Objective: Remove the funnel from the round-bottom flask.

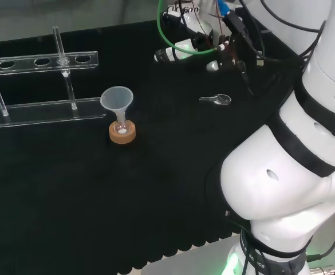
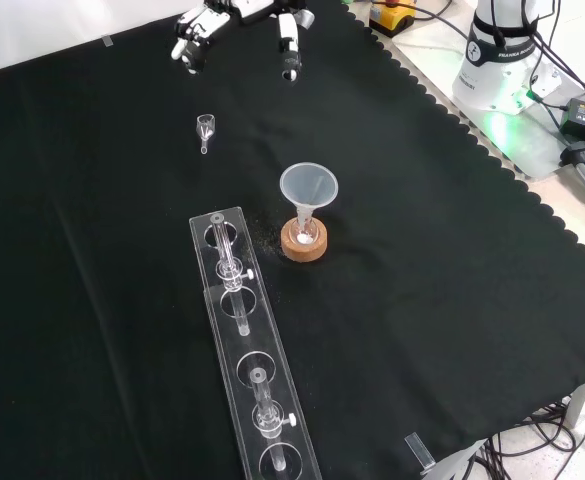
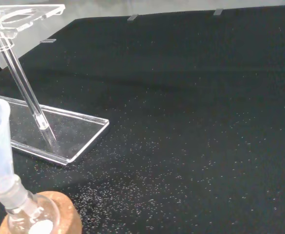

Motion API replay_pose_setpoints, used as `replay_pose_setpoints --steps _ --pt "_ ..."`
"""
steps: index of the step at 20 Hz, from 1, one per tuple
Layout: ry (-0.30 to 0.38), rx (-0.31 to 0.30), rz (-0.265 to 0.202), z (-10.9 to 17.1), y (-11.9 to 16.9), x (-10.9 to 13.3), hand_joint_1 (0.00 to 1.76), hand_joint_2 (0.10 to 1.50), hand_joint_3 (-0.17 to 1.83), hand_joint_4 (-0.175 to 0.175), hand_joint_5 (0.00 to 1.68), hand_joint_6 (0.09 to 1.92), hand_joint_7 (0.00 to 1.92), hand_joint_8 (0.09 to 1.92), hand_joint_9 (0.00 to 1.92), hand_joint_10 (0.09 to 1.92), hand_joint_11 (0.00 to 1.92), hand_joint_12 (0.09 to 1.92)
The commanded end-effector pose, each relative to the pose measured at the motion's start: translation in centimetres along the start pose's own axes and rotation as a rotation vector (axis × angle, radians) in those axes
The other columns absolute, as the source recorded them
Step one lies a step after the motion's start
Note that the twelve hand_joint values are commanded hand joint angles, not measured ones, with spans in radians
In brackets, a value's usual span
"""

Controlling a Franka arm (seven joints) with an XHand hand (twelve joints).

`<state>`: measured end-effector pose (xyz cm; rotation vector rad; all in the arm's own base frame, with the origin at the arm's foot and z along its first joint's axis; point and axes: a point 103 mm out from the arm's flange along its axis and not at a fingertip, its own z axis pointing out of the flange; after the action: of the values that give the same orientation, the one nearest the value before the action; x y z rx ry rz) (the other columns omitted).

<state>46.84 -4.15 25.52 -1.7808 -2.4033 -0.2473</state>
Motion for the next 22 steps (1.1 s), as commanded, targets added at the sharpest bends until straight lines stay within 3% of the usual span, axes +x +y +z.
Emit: replay_pose_setpoints --steps 1,5,9,13,22 --pt "0.015 0.011 0.021 0.0 0.9 3.1 0.36 0.65 0.01 -0.113 0.15 0.09 0.00 0.37 0.27 0.09 0.03 1.60" --pt "-0.012 0.009 0.007 0.1 1.0 4.0 0.36 0.66 0.01 -0.113 0.15 0.09 0.00 0.36 0.28 0.09 0.03 1.60" --pt "-0.083 0.031 -0.028 1.2 1.4 5.7 0.36 0.66 0.01 -0.113 0.15 0.09 0.00 0.36 0.28 0.09 0.03 1.60" --pt "-0.163 0.090 -0.057 2.9 2.0 7.8 0.36 0.66 0.01 -0.109 0.15 0.09 0.00 0.33 0.28 0.09 0.04 1.60" --pt "-0.218 0.261 -0.080 7.9 2.9 10.4 0.32 0.67 0.01 -0.092 0.10 0.09 0.00 0.10 0.19 0.09 0.00 1.59"
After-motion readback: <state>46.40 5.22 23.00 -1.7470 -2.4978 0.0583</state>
